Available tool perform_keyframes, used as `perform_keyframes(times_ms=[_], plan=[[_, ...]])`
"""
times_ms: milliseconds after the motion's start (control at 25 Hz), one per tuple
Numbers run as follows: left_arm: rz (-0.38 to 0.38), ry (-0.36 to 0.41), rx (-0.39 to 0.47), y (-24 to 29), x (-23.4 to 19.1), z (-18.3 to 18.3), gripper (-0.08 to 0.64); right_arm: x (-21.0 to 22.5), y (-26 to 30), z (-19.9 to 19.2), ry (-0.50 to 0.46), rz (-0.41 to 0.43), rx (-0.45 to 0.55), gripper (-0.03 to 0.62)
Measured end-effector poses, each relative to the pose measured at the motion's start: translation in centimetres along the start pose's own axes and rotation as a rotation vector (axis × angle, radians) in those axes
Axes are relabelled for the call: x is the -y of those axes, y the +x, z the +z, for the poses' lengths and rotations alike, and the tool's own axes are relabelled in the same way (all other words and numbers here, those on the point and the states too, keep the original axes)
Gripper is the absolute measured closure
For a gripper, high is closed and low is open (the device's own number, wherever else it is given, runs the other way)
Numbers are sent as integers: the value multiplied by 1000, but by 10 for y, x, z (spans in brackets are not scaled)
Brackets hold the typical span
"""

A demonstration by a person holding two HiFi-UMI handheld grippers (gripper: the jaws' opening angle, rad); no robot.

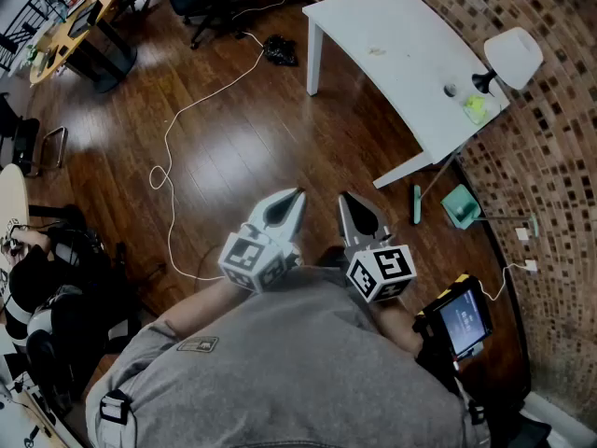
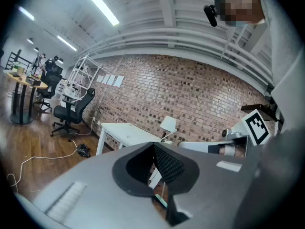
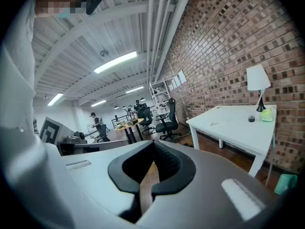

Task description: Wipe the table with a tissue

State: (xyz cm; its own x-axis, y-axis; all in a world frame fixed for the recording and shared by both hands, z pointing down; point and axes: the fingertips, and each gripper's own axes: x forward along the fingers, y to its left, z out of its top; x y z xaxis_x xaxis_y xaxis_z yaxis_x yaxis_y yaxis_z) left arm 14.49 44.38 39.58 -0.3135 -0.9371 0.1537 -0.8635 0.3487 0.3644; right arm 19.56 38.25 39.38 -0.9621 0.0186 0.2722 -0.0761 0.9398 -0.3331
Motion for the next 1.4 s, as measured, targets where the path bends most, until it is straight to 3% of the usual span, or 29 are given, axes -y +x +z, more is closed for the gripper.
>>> perform_keyframes(times_ms=[360, 600, 1080, 1400], plan=[[-43, -13, -9, 36, -8, 5, 558, 25, 13, 11, 8, -50, 9, 581], [-56, -5, -28, 94, -14, 12, 558, 76, 36, 30, 29, -78, 24, 581], [-54, 55, -13, 240, -15, 53, 558, 194, 89, 99, 32, -58, 72, 581], [-44, 57, -26, 294, -18, 59, 558, 243, 107, 114, 49, -65, 62, 581]])
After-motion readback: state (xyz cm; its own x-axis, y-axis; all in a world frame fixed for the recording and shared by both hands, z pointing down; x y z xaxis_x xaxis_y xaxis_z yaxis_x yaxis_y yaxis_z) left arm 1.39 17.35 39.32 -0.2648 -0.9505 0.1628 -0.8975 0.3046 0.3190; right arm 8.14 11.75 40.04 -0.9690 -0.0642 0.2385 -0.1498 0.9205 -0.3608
